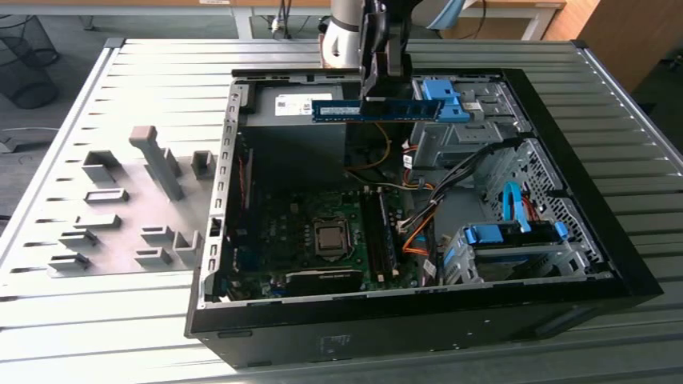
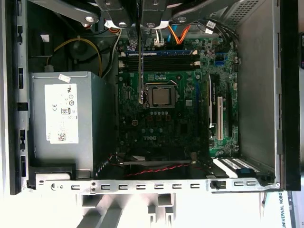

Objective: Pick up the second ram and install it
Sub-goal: 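Insert the second ram into the second slot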

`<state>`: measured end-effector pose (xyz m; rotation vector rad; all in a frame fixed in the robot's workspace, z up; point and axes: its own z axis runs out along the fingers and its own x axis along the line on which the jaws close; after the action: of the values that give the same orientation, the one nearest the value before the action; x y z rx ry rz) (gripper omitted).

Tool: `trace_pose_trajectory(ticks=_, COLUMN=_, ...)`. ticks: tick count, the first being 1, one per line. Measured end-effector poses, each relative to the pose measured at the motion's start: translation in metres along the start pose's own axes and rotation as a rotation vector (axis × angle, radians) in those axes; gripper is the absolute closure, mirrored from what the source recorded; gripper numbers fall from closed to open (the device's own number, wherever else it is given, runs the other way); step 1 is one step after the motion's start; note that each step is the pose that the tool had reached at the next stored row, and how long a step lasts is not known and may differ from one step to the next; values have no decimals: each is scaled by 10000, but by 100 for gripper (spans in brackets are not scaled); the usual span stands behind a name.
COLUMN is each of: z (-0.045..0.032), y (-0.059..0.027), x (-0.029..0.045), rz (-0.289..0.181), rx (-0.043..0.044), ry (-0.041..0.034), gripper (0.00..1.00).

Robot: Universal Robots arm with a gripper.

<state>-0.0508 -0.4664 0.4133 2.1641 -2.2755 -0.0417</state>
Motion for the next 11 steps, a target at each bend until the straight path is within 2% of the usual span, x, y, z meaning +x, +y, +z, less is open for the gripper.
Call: trace_pose_trajectory(ticks=11, z=24, y=0, x=1, rz=1910, rx=35, ry=-33, gripper=86)
